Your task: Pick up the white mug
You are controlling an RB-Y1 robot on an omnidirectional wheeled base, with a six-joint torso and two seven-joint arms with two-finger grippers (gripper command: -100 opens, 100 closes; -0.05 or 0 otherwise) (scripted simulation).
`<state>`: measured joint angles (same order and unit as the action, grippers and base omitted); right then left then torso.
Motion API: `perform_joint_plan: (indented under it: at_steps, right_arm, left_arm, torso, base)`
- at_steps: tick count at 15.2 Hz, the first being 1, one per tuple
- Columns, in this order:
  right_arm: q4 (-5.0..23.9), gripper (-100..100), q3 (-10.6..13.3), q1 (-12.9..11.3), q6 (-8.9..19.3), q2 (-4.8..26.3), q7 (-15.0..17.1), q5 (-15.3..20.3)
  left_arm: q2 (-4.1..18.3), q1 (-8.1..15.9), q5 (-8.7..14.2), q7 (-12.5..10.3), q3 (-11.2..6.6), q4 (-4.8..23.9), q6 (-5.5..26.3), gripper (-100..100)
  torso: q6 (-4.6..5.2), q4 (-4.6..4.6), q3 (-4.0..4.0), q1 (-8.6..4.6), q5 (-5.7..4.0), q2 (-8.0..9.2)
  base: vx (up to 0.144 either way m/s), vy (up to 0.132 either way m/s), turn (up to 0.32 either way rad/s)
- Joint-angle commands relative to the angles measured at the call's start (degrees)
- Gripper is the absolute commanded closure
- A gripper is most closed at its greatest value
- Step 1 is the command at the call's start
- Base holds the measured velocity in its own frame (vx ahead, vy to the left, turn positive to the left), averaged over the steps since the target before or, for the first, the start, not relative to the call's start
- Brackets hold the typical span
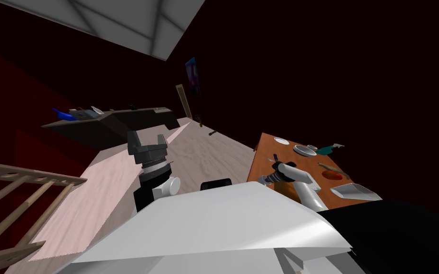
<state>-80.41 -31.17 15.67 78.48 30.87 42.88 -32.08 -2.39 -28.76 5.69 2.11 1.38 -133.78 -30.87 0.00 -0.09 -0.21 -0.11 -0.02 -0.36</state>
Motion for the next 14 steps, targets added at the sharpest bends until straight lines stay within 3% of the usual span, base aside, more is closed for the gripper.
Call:
perform_joint_plan:
  at_steps: [1,7,8,13,14]
  right_arm:
    - [1.1,-100,-0.7,0.0,2.9,0.1,1.2,-0.7]
    - [3.6,-100,-1.9,-0.2,7.3,0.4,2.9,-1.7]
    - [2.9,-100,-1.6,-0.2,6.4,0.4,2.6,-1.5]
    - [6.7,-100,-0.7,-1.0,2.4,-1.3,1.2,-0.2]
    - [6.0,-100,-0.9,-0.9,3.4,-0.9,1.6,-0.5]
  left_arm:
    - [0.0,0.0,0.0,0.0,0.00,0.0,0.0,0]
    - [0.0,0.0,0.0,0.0,0.00,0.0,0.0,0]
    - [0.0,0.0,0.0,0.0,0.00,0.0,0.0,0]
    - [0.0,0.0,0.0,0.0,0.00,0.0,0.0,0]
    - [0.0,0.0,0.0,0.0,0.00,0.0,0.0,0]
  torso:
    - [0.00,0.00,0.00,0.00,0.00,0.00]
    - [0.00,0.01,0.03,-0.02,0.00,0.06]
    - [0.00,0.02,0.05,-0.01,0.00,0.09]
    - [0.01,0.07,0.18,0.01,0.00,0.31]
    - [0.01,0.07,0.19,0.01,0.00,0.33]
  base:
    - [0.082,-0.019,-0.019]
    - [0.067,-0.015,-0.015]
    - [0.032,-0.008,-0.003]
    - [0.007,-0.010,-0.026]
    - [0.002,-0.005,-0.006]
